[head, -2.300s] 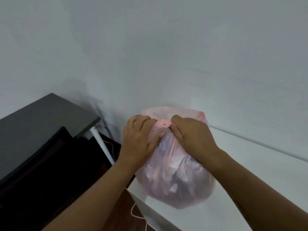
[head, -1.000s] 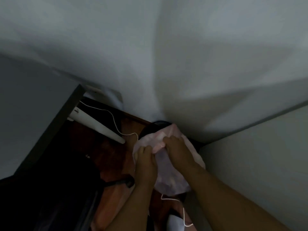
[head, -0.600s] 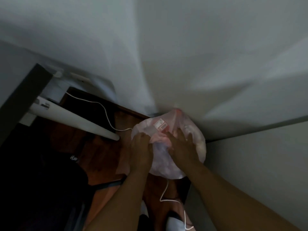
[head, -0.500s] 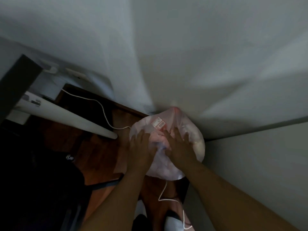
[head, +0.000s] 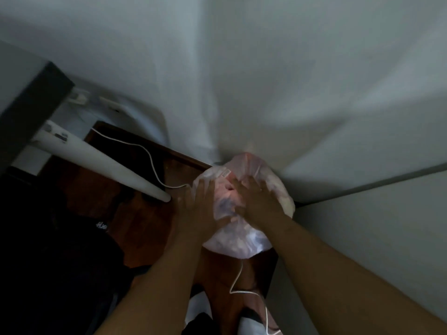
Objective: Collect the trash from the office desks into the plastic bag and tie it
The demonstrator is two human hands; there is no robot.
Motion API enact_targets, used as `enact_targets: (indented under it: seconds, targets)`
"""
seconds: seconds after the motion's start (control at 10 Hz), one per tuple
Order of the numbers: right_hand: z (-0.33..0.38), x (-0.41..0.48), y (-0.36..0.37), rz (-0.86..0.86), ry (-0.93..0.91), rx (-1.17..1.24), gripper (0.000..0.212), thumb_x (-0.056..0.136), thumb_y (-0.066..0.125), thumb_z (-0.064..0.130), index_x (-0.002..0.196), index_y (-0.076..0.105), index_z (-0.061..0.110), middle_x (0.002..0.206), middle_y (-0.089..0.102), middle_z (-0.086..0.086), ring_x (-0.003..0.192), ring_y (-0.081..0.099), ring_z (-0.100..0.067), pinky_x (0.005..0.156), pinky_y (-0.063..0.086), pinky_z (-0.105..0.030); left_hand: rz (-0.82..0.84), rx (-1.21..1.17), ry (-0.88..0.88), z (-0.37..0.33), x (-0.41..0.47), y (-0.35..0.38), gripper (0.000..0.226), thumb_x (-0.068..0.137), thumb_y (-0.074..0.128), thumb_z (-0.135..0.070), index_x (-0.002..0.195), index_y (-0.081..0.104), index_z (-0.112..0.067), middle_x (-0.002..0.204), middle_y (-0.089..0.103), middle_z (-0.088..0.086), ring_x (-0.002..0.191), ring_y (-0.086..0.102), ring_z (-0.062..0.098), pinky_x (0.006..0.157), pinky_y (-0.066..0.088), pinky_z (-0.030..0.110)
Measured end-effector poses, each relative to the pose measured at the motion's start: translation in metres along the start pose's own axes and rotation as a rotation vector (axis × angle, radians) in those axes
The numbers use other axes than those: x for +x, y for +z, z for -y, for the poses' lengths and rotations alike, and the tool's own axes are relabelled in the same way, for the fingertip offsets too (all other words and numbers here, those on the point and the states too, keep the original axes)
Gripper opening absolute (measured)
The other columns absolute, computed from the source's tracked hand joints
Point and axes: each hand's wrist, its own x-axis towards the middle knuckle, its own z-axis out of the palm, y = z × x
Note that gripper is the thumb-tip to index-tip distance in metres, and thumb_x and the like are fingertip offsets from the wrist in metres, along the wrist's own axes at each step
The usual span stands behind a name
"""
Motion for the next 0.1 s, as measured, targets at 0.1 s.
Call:
enact_targets:
  seconds: [0.1]
  targets:
    - [0.0136, -0.0295, -0.0359, -0.040, 0.029, 0.007, 0.074, 0.097, 0.046, 0.050, 0.151, -0.004, 0.046, 0.164, -0.004, -0.004, 0.149, 0.000, -0.038, 0.117, 0.011, -0.055, -0.010, 0.008, -0.042, -0.0161, -0.0098, -0.0424, 0.108, 0.073, 0.030, -0.086, 0.154, 0.022, -0.015, 0.153, 0.040, 0.019, 0.129, 0.045, 0.051, 0.096, 0.044, 0.064]
